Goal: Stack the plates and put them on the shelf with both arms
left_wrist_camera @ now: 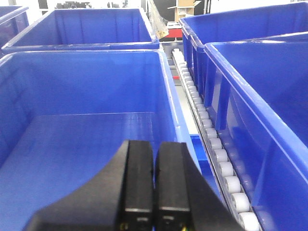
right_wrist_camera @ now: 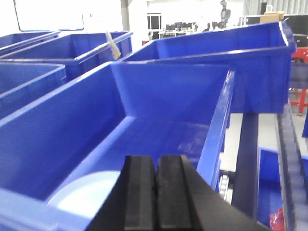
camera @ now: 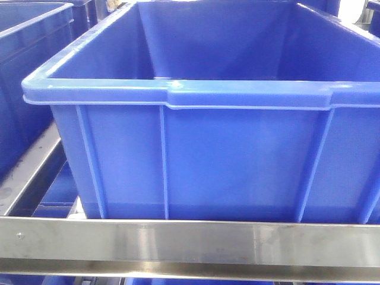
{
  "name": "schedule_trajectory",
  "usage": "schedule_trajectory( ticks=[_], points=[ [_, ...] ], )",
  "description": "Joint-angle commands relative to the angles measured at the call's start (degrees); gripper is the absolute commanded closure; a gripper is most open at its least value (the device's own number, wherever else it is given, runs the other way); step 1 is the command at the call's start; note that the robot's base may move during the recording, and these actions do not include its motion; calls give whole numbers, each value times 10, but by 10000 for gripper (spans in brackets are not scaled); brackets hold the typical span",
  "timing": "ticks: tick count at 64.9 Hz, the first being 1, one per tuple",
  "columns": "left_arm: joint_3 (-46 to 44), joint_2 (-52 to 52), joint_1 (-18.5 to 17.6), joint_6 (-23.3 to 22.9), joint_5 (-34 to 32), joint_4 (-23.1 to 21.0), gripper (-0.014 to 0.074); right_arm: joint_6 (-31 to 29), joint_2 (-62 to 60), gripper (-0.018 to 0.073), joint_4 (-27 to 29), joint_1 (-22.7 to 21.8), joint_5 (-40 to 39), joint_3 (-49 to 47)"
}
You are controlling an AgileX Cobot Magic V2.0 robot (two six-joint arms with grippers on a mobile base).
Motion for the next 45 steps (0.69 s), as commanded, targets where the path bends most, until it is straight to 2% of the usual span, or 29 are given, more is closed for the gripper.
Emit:
schedule_trajectory(
  ticks=[1,7,13,18,21,32,45],
  points=[
    [-17,4,0,0,-46,0,514,0,1,510,1,-4,-38,-10],
    [-17,4,0,0,-46,0,514,0,1,510,1,-4,-63,12],
    [-17,4,0,0,-46,0,514,0,-9,510,1,-6,-137,59],
    [-17,4,0,0,-46,0,514,0,-30,510,1,-20,-181,99],
    [-17,4,0,0,-46,0,514,0,-41,510,1,-33,-181,113],
    [-17,4,0,0,-46,0,514,0,-112,510,1,-104,-67,129],
    [-17,4,0,0,-46,0,514,3,-150,510,1,-134,51,135]
  ],
)
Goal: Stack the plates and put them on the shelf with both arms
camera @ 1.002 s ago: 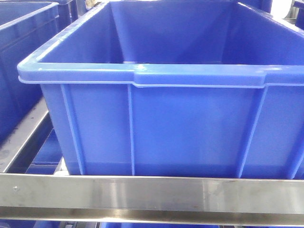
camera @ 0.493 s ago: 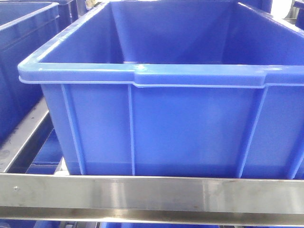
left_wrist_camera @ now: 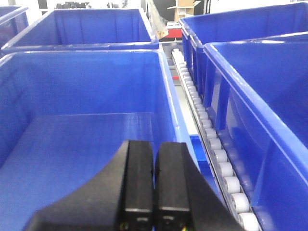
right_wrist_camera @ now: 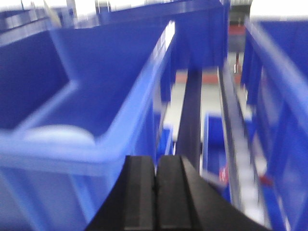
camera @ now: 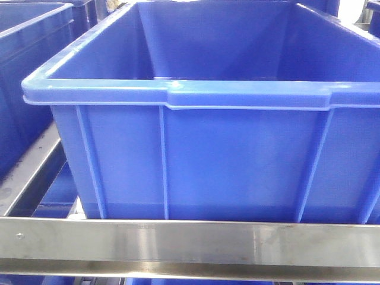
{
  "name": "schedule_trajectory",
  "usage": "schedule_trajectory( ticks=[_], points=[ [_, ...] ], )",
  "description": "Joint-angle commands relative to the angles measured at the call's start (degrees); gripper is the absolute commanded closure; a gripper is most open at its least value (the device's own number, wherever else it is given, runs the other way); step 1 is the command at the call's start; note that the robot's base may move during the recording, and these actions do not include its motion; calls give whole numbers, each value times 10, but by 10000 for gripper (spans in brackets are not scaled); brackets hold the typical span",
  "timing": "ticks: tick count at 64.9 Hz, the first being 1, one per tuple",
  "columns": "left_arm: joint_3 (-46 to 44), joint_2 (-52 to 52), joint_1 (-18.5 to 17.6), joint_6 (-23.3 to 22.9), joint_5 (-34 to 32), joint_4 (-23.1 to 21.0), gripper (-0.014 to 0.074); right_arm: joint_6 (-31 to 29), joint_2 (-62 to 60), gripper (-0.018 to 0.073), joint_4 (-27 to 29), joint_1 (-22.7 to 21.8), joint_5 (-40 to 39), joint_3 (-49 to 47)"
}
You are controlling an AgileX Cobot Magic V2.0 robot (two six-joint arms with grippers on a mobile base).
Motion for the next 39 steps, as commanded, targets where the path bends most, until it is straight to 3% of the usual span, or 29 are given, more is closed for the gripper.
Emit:
schedule_trajectory(
  ticks=[1,19,24,34,39],
  points=[
    [-17,4,0,0,-46,0,514,6,-13,510,-1,-7,3,1],
    [-16,4,0,0,-46,0,514,13,-12,510,-24,-9,-16,1],
    [-16,4,0,0,-46,0,514,30,-12,510,-72,-9,-22,1],
    [-16,4,0,0,-46,0,514,155,-12,510,-190,-9,-35,1],
    [-16,4,0,0,-46,0,514,189,-12,510,-230,-15,-38,1]
  ],
)
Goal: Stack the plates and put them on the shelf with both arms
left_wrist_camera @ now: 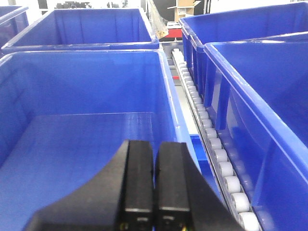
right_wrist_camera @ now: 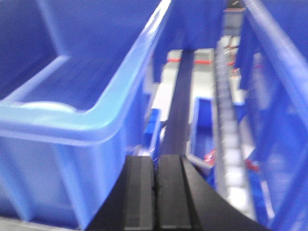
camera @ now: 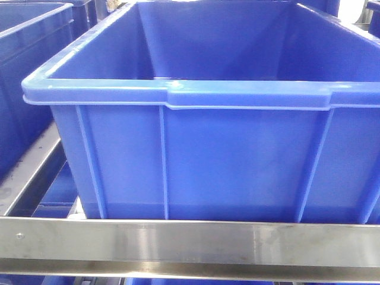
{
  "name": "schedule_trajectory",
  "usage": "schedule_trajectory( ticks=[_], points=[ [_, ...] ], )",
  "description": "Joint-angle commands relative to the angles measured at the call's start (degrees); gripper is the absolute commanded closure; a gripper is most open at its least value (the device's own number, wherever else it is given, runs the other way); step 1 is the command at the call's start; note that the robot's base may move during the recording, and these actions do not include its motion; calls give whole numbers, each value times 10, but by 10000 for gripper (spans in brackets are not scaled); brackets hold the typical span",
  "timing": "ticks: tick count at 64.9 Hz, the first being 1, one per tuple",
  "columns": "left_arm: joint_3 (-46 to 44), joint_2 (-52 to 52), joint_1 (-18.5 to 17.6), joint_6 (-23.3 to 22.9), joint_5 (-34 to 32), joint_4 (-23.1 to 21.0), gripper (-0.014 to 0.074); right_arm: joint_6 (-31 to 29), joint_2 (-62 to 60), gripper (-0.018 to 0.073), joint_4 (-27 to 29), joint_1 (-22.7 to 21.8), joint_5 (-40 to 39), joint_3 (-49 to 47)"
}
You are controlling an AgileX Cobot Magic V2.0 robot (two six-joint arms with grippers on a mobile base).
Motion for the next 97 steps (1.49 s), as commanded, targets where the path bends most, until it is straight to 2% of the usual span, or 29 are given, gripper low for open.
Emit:
schedule_trajectory(
  ticks=[1,13,78,85,88,97],
  points=[
    [-16,4,0,0,-46,0,514,44,-11,510,-52,-10,-58,0],
    [-16,4,0,0,-46,0,514,46,-11,510,-54,-56,-83,0],
    [-7,3,2,0,-49,4,514,46,-11,510,-54,-56,-90,0],
    [15,-30,22,0,-37,11,514,46,-11,510,-54,-56,-90,0],
    [31,-57,29,0,-18,11,514,46,-11,510,-54,-56,-90,0],
    [96,-151,48,0,-16,12,514,46,-11,510,-54,-56,-90,0]
  ],
)
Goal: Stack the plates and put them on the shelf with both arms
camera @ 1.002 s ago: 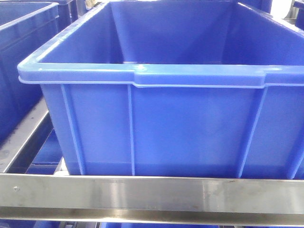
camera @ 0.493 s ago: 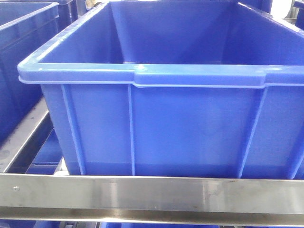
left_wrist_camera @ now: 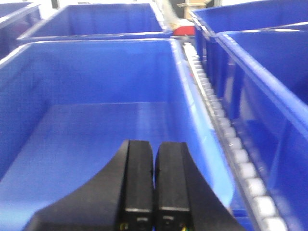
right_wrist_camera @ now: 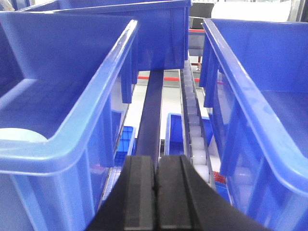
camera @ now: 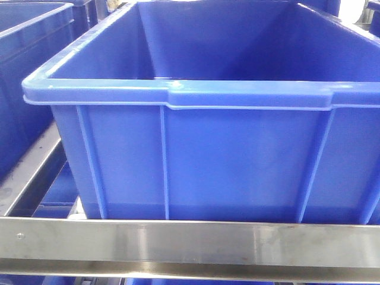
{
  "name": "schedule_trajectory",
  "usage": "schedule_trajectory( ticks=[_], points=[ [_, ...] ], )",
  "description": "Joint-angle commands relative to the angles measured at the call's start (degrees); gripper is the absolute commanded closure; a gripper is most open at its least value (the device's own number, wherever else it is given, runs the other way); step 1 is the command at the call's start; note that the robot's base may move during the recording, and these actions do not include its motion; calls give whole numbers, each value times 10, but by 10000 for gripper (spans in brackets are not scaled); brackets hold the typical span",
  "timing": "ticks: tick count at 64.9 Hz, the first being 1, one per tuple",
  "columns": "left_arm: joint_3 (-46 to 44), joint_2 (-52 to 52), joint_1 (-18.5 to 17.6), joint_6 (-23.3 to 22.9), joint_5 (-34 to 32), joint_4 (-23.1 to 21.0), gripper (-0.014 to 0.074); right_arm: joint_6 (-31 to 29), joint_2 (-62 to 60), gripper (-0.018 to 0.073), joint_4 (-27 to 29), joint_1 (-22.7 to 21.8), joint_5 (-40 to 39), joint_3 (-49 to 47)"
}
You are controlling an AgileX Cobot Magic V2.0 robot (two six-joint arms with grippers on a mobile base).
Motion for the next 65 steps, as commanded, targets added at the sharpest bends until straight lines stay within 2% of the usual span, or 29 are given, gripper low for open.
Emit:
schedule_trajectory(
  ticks=[1,7,12,22,65],
  points=[
    [22,-47,8,0,-38,2,514,1,-11,510,-5,-4,-55,0],
    [56,-94,9,-8,-38,22,514,1,-11,510,-5,-4,-55,0],
    [85,-126,9,-47,-38,61,514,1,-11,510,-5,-4,-55,0],
    [84,-124,10,-55,-17,75,514,1,-11,510,-5,-4,-54,0],
    [84,-124,10,-55,-22,77,514,1,-11,510,-5,-4,-54,0]
  ],
)
